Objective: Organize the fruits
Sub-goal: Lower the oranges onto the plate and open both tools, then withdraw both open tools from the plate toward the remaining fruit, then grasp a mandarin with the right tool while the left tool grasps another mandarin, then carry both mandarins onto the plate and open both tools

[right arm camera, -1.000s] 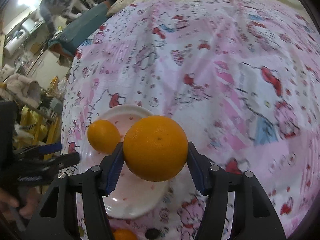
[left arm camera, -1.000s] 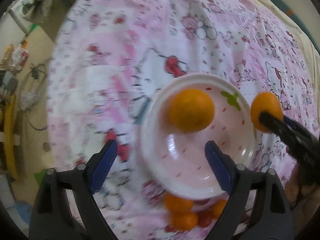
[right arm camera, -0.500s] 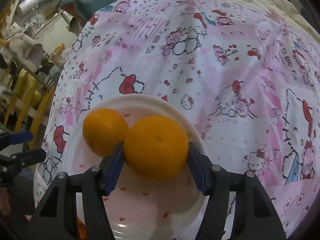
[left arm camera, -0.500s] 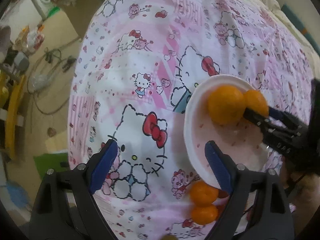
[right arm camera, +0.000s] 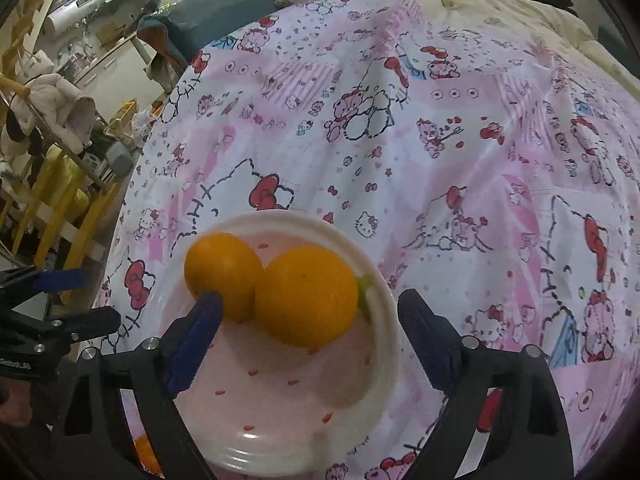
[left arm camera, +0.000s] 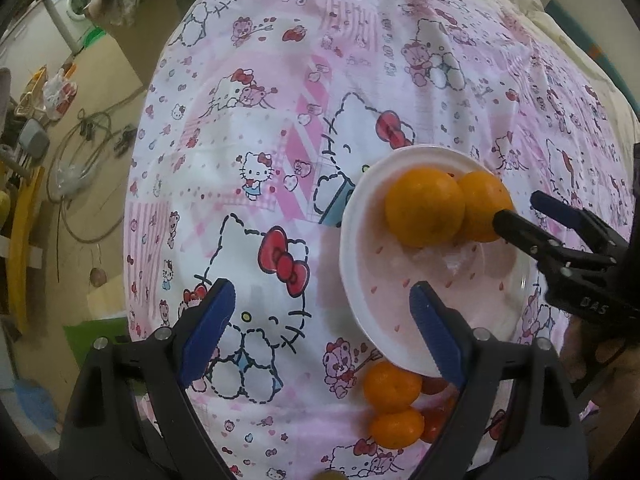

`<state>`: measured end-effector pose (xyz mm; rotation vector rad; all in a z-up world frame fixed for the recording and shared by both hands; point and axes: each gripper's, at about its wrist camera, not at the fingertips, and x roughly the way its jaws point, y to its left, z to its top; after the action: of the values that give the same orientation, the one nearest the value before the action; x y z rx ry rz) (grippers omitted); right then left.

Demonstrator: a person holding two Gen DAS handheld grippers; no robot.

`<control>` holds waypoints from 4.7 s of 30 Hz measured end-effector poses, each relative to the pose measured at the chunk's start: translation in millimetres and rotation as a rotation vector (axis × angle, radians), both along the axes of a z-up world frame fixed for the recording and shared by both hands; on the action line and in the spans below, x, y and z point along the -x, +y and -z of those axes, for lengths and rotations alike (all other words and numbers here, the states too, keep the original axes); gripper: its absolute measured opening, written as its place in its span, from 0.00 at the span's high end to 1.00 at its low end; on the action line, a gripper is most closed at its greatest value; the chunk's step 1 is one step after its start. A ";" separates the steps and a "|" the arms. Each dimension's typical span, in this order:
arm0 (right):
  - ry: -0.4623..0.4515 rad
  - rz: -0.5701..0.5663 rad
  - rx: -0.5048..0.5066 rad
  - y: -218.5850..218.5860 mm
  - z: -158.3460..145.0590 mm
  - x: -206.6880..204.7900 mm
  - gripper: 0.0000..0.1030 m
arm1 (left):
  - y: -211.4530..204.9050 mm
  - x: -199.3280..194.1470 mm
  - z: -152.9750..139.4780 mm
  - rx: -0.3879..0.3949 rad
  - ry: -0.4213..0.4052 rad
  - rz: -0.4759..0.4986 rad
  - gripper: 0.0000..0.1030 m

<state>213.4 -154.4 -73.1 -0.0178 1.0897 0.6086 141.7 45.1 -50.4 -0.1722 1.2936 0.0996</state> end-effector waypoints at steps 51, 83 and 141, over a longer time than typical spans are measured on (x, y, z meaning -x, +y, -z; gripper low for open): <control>0.148 0.296 -0.086 -83.7 -20.7 136.3 0.11 | -15.6 83.7 -13.8 0.072 -0.077 -0.043 0.16; 0.457 0.191 -0.177 -39.6 45.6 144.8 0.58 | -7.0 84.9 -8.0 0.089 -0.052 -0.059 0.16; 0.172 0.282 -0.312 -97.8 -48.6 80.1 0.58 | -54.9 37.4 -33.5 0.054 -0.047 0.165 0.65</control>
<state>133.2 -252.2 -24.5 0.4591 1.1276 0.5253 104.3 -9.7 -16.9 -0.1122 1.2591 -0.0798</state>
